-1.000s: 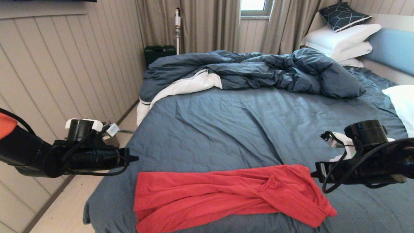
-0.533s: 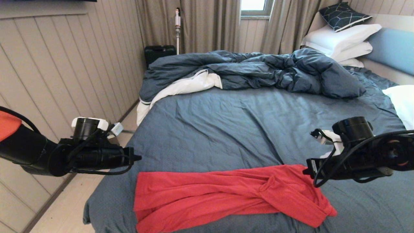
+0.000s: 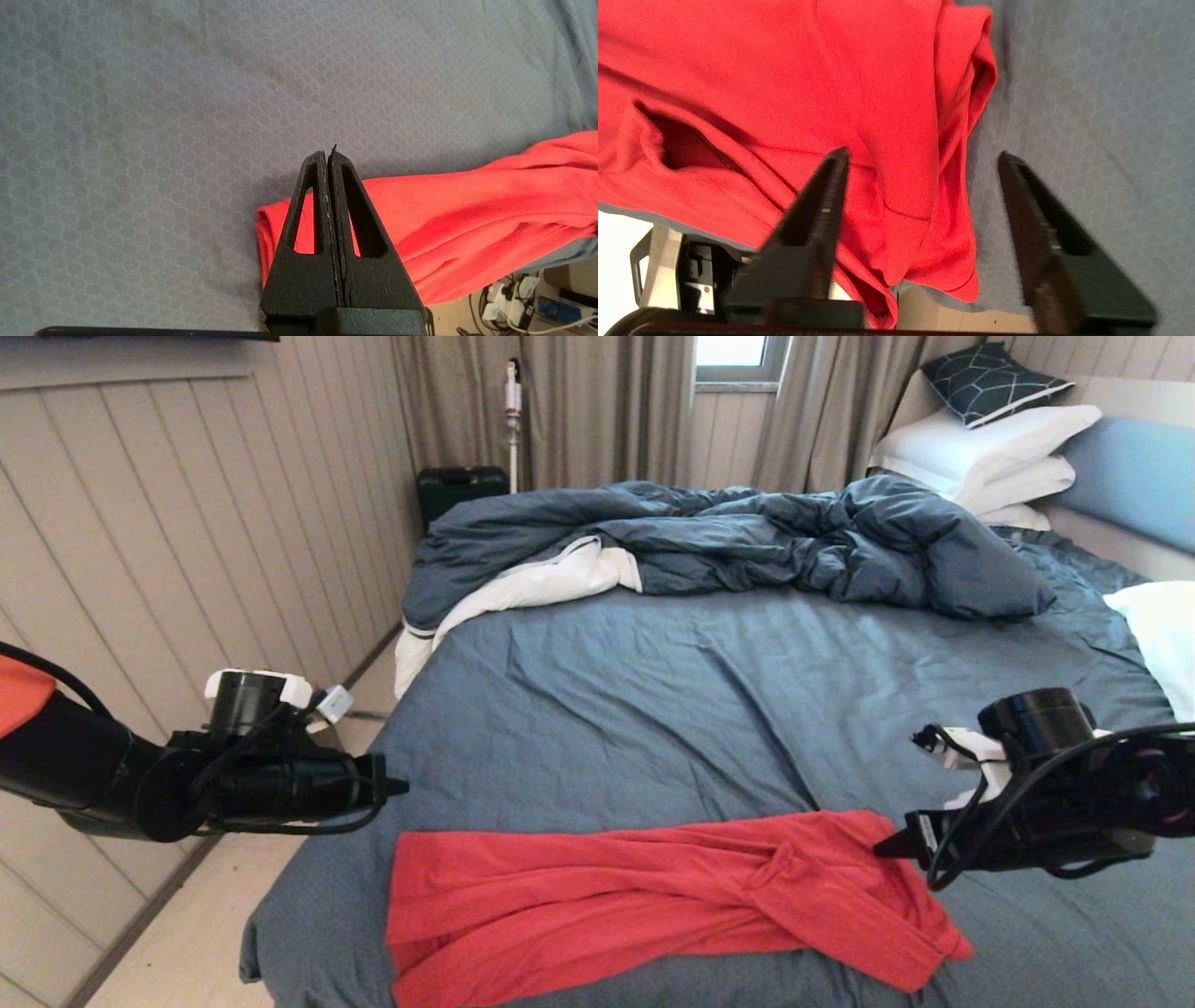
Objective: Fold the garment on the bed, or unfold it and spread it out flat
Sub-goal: Fold the red T-shirt
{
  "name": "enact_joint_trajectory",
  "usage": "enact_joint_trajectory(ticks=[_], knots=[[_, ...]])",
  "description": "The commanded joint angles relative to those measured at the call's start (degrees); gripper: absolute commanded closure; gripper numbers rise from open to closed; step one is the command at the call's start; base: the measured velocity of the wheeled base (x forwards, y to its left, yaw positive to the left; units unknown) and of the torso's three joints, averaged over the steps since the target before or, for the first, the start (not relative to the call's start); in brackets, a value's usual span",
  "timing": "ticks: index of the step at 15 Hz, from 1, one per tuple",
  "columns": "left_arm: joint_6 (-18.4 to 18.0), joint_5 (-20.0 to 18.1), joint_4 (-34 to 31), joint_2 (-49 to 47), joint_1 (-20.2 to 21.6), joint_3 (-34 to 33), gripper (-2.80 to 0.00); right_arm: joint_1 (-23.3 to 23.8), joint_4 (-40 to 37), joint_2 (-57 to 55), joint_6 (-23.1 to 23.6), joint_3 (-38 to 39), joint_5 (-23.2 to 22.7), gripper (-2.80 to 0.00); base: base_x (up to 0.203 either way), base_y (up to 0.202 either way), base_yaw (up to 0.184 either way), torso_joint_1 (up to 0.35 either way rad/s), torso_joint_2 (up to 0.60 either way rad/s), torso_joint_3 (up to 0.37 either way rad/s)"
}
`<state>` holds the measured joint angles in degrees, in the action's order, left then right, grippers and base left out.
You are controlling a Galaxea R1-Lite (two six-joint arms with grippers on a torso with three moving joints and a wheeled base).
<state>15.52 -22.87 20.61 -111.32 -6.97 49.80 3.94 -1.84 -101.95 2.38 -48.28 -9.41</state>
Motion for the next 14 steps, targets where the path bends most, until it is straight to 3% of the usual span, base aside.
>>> enact_joint_trajectory(ticks=[1,10,11,14], knots=[[0.1,-0.2,0.2,0.0,0.0,-0.2,0.0,-0.1,0.0,-0.4,0.2,0.6,-0.1,-2.8,0.0,0.0,0.0,0.0,0.0,0.0],[0.0,-0.2,0.3,-0.3,0.0,-0.4,0.0,-1.4,0.5,-9.5,-0.3,-4.0,-0.3,-2.8,0.0,0.0,0.0,0.0,0.0,0.0],[0.0,-0.2,0.3,-0.3,0.0,-0.4,0.0,-1.6,0.5,-9.9,-0.3,-4.1,-0.3,0.0,0.0,0.0,0.0,0.0,0.0,0.0],[0.0,-0.2,0.3,-0.3,0.1,-0.4,0.0,-1.7,0.5,-11.0,0.0,-4.1,-0.2,0.0,0.0,0.0,0.0,0.0,0.0,0.0]])
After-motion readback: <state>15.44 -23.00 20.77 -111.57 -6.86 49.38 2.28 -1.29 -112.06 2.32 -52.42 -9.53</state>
